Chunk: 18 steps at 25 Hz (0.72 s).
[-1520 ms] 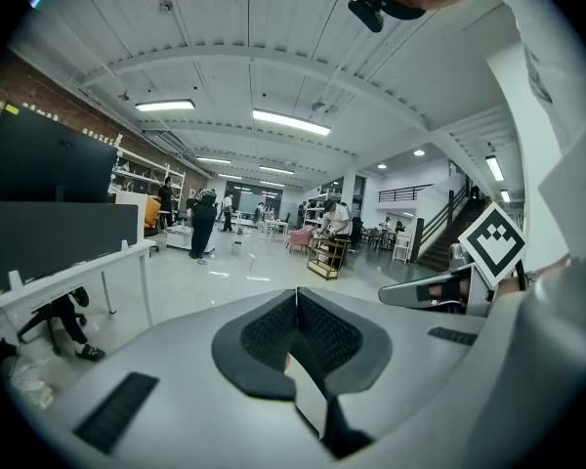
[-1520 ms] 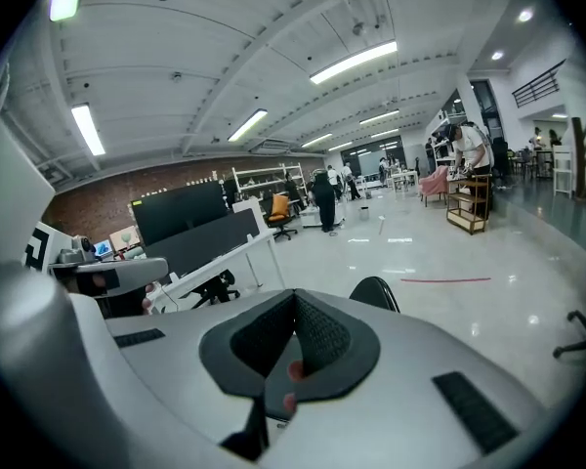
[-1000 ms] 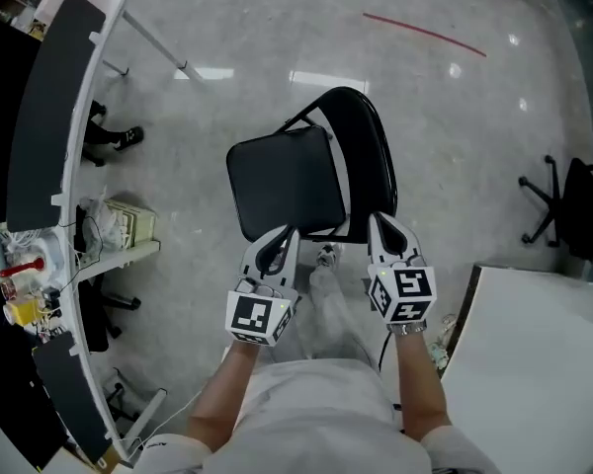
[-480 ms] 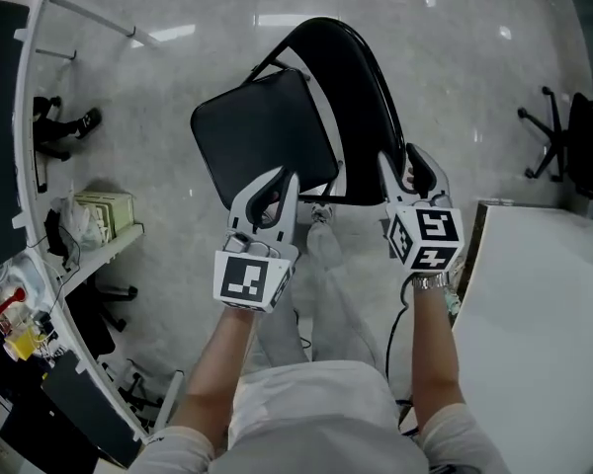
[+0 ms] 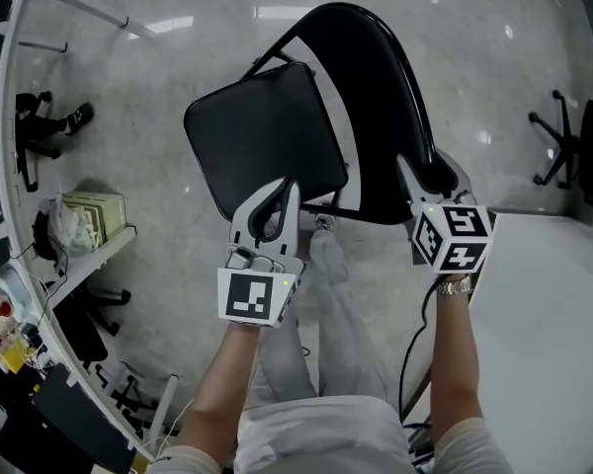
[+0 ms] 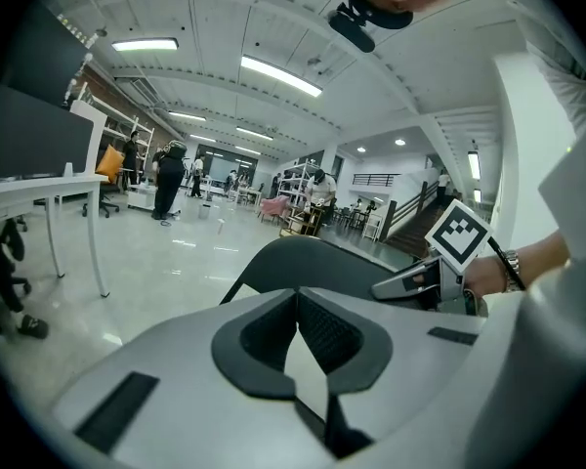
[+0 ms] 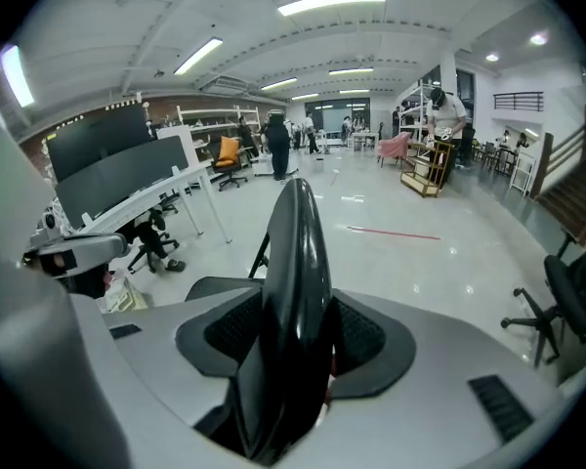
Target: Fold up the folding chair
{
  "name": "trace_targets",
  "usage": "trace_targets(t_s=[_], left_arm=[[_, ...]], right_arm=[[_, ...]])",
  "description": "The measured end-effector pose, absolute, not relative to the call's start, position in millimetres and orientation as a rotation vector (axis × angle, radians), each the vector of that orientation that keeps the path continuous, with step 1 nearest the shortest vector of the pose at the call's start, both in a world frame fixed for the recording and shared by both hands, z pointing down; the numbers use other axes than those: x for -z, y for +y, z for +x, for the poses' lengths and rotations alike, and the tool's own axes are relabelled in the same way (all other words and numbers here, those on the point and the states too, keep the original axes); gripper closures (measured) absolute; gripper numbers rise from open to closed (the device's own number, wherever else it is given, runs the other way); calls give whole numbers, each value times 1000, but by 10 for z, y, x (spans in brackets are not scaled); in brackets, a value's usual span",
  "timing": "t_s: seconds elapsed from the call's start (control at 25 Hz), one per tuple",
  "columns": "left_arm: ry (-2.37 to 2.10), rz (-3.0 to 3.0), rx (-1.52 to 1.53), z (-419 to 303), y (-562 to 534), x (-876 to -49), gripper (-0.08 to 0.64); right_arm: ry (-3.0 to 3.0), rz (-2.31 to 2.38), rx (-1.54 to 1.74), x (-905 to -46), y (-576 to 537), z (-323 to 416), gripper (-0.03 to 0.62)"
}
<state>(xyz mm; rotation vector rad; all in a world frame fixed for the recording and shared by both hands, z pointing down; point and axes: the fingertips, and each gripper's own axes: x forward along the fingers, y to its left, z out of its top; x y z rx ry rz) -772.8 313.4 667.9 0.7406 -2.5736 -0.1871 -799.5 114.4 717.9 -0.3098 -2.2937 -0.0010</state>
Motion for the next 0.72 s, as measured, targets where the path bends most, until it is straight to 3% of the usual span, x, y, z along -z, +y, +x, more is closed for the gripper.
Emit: trace_targets(t_s=[0.16, 0.72], left_arm=[[-2577, 699, 207, -7687, 3225, -6946, 548], [-2523, 613, 270, -7642, 4040, -7947, 545]], right_arm=[[-2297, -321, -78, -7250, 1158, -7968, 416], [-2306, -350, -239, -7158, 1183, -7990, 451]])
